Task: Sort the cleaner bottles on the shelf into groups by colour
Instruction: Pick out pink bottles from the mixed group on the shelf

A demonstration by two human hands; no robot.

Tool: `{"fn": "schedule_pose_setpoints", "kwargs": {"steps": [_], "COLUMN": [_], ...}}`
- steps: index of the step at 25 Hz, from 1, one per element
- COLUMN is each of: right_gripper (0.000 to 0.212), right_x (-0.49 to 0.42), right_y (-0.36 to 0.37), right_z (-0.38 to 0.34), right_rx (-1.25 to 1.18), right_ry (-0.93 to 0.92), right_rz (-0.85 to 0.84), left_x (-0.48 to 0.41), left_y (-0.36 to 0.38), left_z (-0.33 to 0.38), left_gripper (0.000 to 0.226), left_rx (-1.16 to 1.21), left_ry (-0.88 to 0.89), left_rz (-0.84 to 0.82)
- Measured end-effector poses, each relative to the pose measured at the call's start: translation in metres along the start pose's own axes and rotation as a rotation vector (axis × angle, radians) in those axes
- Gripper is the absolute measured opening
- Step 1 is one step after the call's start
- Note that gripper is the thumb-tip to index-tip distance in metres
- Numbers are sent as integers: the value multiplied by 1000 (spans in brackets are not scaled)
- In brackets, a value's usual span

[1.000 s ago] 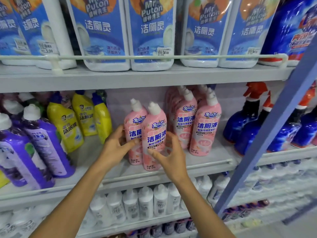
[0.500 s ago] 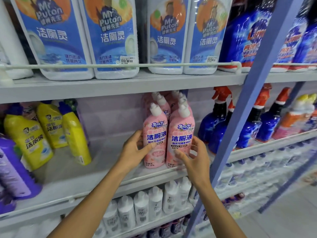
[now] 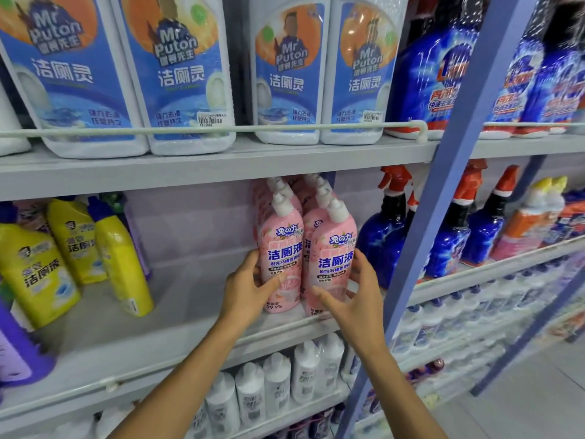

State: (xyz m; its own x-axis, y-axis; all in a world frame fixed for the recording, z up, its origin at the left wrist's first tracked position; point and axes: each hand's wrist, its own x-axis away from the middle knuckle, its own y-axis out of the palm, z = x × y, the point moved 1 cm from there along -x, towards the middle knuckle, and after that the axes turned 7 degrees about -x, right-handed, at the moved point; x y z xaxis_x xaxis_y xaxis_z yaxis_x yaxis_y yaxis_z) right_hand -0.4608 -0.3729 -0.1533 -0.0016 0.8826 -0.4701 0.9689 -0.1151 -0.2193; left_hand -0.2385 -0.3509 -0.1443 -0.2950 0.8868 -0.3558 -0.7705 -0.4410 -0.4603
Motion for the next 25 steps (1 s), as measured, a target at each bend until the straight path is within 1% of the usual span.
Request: {"fn": "schedule_pose_setpoints", "kwargs": {"steps": [1,4,7,14,25], "right_gripper": [96,90,89,92,89], "right_x": [1,1,-4,-12,-11], "right_y": [5,13,8,-10,-9], "right_z": [-3,-8,-4,5,7], "right_rx": [16,59,68,78,51], "right_ry": [13,12,20,7,11], "right_rz": [29,82,82,55,61], "left_x": [-1,-4,-7,-6,-6], "left_y": [2,2,3,19,5], "left_z": [0,-1,-2,7,-1], "left_gripper": [51,48,47,47,47], "left_rx": [1,0,3,-25,-24], "left_ry": [0,-2,1,-9,-19], "left_rz": [5,2,-21,-6,-13]}}
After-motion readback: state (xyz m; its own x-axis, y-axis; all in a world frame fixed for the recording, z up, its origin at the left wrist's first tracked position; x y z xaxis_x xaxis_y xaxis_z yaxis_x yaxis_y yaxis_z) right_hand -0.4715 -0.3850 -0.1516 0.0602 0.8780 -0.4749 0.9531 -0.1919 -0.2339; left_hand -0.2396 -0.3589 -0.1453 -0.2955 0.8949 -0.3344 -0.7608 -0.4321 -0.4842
